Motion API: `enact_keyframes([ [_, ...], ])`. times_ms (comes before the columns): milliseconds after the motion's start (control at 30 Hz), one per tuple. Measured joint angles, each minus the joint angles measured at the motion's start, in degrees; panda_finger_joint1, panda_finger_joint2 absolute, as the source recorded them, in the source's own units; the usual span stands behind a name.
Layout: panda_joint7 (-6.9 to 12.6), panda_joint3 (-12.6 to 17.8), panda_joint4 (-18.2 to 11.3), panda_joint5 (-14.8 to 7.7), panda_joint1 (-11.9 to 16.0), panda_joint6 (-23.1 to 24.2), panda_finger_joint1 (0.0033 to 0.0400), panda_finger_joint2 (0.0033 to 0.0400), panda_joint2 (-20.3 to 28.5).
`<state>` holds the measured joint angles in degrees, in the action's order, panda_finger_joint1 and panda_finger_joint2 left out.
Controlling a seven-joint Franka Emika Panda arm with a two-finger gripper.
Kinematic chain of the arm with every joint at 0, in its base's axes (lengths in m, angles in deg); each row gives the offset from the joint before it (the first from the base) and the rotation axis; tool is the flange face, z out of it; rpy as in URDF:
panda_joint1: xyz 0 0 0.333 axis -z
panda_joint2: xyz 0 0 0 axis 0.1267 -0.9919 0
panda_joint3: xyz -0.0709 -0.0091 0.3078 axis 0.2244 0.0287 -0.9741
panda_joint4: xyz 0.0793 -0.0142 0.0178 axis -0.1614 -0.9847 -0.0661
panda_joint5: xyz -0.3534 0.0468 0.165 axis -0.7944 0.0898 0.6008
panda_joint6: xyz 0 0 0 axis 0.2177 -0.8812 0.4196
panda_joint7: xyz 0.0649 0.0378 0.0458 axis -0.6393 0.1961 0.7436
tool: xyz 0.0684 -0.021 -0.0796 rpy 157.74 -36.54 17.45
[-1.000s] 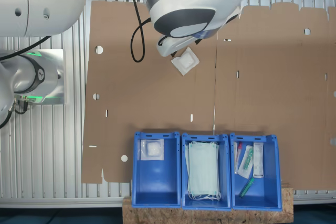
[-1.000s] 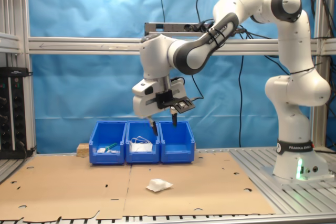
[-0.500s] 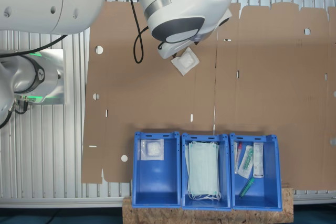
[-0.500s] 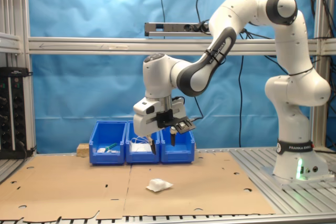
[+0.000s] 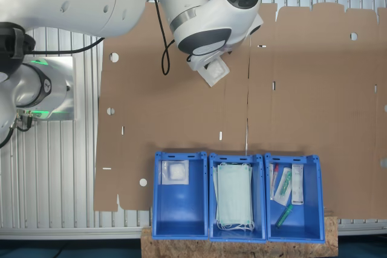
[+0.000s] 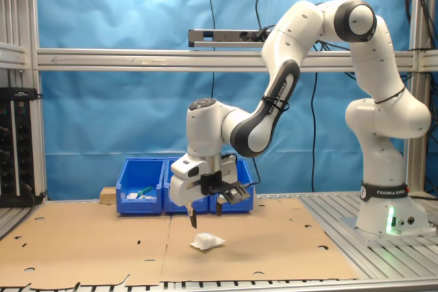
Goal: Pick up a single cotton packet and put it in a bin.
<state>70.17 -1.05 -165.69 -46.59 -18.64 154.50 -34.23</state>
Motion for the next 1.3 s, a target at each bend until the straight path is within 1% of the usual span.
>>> enact_keyframes([
  [233, 0.0, 0.0, 0.09, 0.0, 0.61, 3.68, 0.04, 0.04, -3.71],
  [600, 0.0, 0.0, 0.78, 0.0, 2.24, 7.18, 0.04, 0.04, -8.15],
  [833, 0.0, 0.03, 0.89, 0.0, 2.92, 8.25, 0.04, 0.04, -9.31],
  [1300, 0.0, 0.03, 1.52, 0.0, 2.98, 9.52, 0.04, 0.04, -9.78],
])
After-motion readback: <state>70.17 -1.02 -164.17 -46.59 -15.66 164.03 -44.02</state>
